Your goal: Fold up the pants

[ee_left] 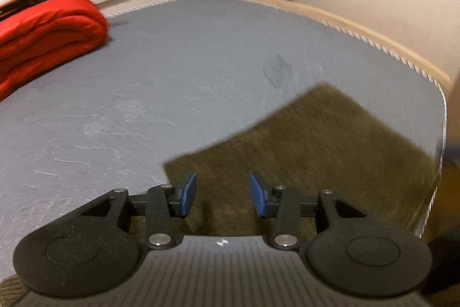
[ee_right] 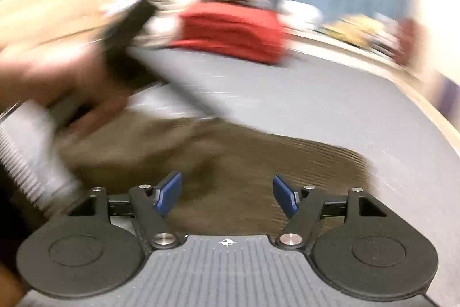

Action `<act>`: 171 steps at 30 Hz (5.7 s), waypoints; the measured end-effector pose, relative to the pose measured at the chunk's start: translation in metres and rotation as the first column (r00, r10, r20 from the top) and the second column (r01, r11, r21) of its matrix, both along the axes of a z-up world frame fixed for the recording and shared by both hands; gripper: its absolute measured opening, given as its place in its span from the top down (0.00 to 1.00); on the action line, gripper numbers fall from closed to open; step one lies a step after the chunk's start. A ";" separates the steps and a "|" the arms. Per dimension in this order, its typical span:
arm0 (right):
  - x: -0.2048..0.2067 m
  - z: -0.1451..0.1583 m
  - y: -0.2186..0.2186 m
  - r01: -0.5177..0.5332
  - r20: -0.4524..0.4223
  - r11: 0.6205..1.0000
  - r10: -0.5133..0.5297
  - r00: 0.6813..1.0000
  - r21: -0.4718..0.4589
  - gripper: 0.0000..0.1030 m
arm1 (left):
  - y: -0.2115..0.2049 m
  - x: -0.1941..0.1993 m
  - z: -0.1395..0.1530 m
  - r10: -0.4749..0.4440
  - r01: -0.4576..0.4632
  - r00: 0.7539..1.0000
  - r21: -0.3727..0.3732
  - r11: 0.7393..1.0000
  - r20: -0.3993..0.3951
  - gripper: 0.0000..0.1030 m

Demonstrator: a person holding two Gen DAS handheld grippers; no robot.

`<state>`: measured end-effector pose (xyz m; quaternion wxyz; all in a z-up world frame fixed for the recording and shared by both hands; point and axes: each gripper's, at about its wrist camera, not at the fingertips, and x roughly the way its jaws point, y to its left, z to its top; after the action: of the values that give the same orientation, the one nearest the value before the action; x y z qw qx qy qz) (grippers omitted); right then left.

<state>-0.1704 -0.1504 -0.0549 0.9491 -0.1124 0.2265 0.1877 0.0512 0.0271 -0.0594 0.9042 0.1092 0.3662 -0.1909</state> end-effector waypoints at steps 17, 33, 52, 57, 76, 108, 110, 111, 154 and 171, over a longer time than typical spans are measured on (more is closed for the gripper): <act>0.070 -0.061 -0.128 0.609 -0.458 0.747 -0.458 0.762 0.267 0.29 | -0.018 0.012 -0.046 0.027 -0.011 0.993 0.139 0.990 -0.112 0.45; 0.073 -0.061 -0.128 0.574 -0.482 0.773 -0.407 0.776 0.271 0.27 | -0.017 0.016 -0.032 0.081 -0.073 0.994 0.114 0.991 -0.068 0.29; 0.044 -0.024 -0.072 0.495 -0.199 0.859 -0.466 0.862 0.134 0.70 | -0.017 0.002 0.041 0.102 -0.111 0.994 -0.220 0.969 -0.048 0.01; 0.013 -0.012 -0.011 0.360 0.109 0.930 -0.351 0.930 -0.075 0.71 | -0.022 0.004 0.059 0.006 -0.060 0.991 -0.399 0.915 -0.135 0.01; -0.045 -0.034 0.146 -0.022 0.336 0.893 0.192 0.922 -0.450 0.65 | 0.000 -0.012 0.039 0.052 -0.104 0.974 -0.233 0.967 -0.220 0.77; 0.173 -0.058 0.129 0.228 -0.644 0.875 0.118 0.755 0.427 0.24 | 0.326 -0.027 -0.071 0.322 -0.583 0.755 -0.358 0.730 -0.572 0.02; 0.169 -0.056 0.132 0.211 -0.621 0.881 0.114 0.775 0.424 0.43 | 0.314 -0.024 -0.067 0.319 -0.549 0.779 -0.341 0.763 -0.540 0.10; 0.167 -0.055 0.133 0.203 -0.609 0.887 0.103 0.787 0.414 0.52 | 0.313 -0.025 -0.065 0.339 -0.562 0.772 -0.330 0.758 -0.537 0.17; 0.254 -0.026 -0.016 -0.036 -0.455 0.999 0.044 0.889 0.026 0.63 | 0.075 0.029 -0.034 0.090 -0.069 0.957 0.084 0.994 -0.277 0.44; 0.379 -0.003 0.046 0.285 -0.184 0.916 -0.239 0.953 0.282 0.59 | 0.111 0.104 -0.009 0.480 -0.485 0.874 -0.154 0.861 -0.072 0.94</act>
<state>0.2083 -0.1042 -0.0578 0.9524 0.0810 0.2766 0.0991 0.1552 0.1376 -0.0687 0.9232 -0.0651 0.3786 0.0095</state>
